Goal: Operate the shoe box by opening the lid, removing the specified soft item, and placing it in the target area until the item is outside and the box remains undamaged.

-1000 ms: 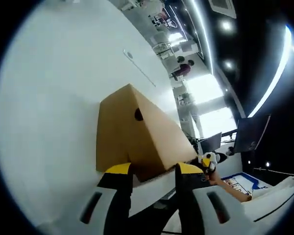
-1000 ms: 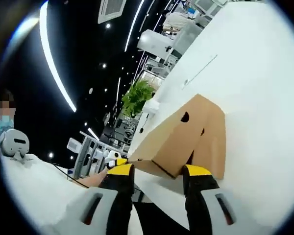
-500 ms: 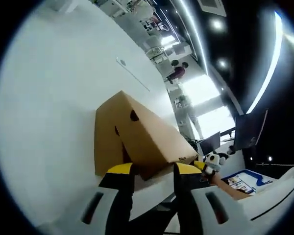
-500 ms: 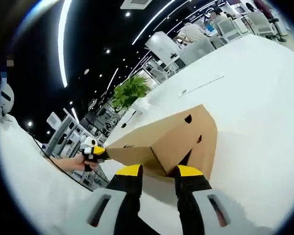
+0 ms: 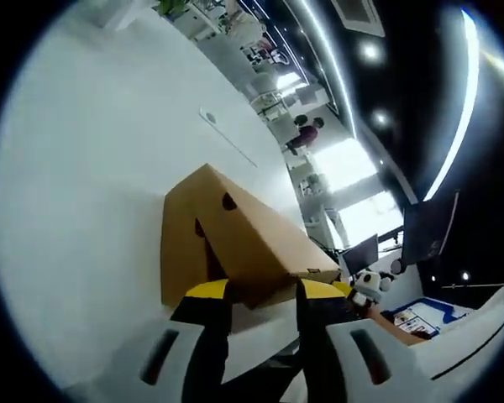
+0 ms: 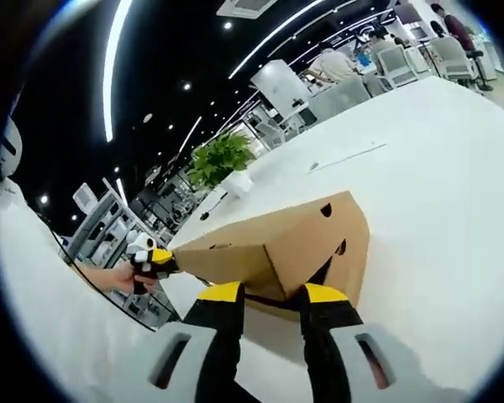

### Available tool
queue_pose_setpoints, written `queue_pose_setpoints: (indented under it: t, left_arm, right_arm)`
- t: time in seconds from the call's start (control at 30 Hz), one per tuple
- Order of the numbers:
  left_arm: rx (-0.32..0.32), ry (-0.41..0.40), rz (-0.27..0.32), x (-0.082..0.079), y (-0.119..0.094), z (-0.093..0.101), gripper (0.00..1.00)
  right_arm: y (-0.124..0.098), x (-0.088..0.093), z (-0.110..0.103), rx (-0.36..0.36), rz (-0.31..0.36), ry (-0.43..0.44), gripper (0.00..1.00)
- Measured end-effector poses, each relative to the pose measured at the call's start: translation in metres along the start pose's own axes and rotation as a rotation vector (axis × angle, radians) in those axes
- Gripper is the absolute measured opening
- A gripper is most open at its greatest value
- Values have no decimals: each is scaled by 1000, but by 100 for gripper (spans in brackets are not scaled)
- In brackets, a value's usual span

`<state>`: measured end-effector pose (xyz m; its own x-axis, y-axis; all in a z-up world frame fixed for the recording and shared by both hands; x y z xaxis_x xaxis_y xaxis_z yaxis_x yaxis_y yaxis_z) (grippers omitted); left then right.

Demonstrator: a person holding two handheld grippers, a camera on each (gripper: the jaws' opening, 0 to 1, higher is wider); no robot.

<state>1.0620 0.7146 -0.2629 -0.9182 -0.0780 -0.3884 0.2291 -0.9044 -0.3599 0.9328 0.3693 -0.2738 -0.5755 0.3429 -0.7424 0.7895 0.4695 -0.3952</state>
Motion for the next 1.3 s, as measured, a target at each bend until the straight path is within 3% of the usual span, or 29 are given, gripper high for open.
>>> queue_pose_setpoints:
  t: [0.23,0.27,0.37,0.53,0.7,0.73,0.8,1.0,1.3]
  left_arm:
    - [12,-8,10,-4,-2,5,29]
    - [15,-10,11,-5,-3,5,28]
    - [26,-4,23,-7,-4,7,27]
    - [30,-4,34,-8,-4,8,27]
    - [35,-5,46,-9,-4,8,28]
    - [36,-7,43,-9,-4,8,28]
    - [37,-3,41,-8,-4,8,28]
    - [55,-4,47,-14,-5,12,27]
    - [73,50,42,-16,-3,17,26]
  right_arm:
    - [2,-1,2,60,-30,-90,25]
    - [2,-4,3,147,-5,-128,25]
    - [1,-7,5,270,28,-143,22]
    - [8,-5,-4,382,66,-331,21]
    - [18,-8,-23,477,105,-702,26]
    - [20,-8,-26,483,116,-726,28]
    - [22,-8,-29,508,137,-749,30]
    - [21,-15,-28,576,155,-769,24]
    - [21,-24,-28,590,182,-735,22]
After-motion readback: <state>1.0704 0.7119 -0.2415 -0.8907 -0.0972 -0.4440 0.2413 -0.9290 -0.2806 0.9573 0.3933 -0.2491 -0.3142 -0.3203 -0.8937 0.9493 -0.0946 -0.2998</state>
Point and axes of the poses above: the point that each gripper's makers call its tool centre point, and the gripper's own axes: y roughly forward along the fingers, z roughly to its right, x roughly out of its underside, the point moved 7 cm from there along -y, roughly backward along the fingers, and after that the axes turned 2 degrees about z, right-handed, at the moved point
